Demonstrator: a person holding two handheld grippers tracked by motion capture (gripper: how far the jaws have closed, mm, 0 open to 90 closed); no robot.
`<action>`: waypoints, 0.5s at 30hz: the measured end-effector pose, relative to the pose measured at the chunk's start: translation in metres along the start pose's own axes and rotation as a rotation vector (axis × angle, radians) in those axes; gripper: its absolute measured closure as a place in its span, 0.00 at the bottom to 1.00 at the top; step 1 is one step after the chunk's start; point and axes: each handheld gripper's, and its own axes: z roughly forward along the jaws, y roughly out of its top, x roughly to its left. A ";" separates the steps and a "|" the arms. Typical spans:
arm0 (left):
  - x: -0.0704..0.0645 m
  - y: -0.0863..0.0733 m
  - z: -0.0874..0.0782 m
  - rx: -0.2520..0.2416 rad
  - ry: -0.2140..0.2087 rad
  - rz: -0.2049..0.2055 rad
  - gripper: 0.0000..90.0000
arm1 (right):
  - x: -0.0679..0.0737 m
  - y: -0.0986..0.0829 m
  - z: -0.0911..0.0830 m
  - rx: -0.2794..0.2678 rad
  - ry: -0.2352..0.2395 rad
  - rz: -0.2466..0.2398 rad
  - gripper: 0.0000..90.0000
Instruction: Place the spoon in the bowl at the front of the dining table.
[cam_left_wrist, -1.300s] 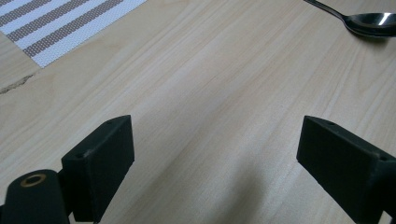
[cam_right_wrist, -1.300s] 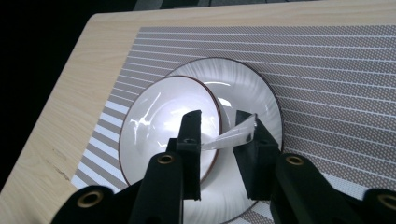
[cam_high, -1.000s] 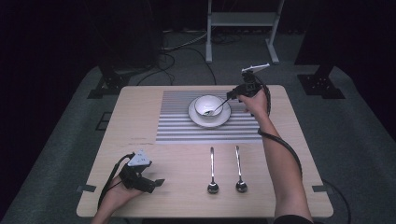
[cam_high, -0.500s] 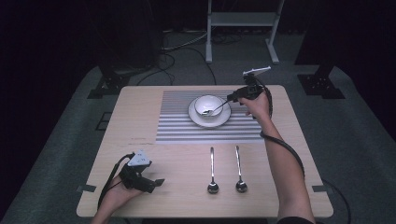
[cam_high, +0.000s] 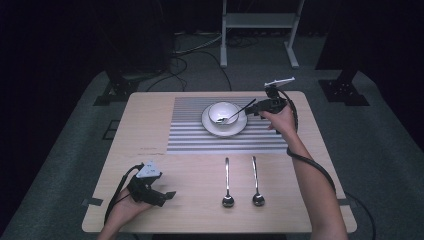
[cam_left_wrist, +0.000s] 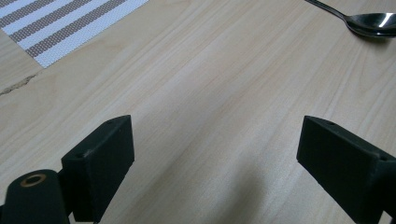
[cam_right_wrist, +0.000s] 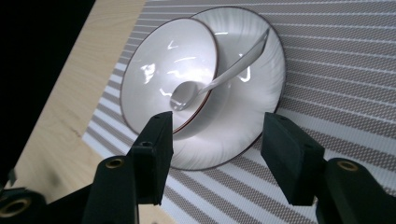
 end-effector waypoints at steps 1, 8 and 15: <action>0.000 0.000 0.000 0.001 -0.001 0.001 0.11 | 0.000 -0.004 -0.002 0.004 0.010 -0.005 0.46; 0.000 0.000 0.000 0.005 0.000 0.003 0.11 | -0.001 -0.017 -0.005 0.037 0.026 -0.026 0.44; 0.001 0.000 0.000 0.001 0.002 -0.003 0.11 | -0.003 -0.030 -0.009 0.049 0.041 -0.047 0.43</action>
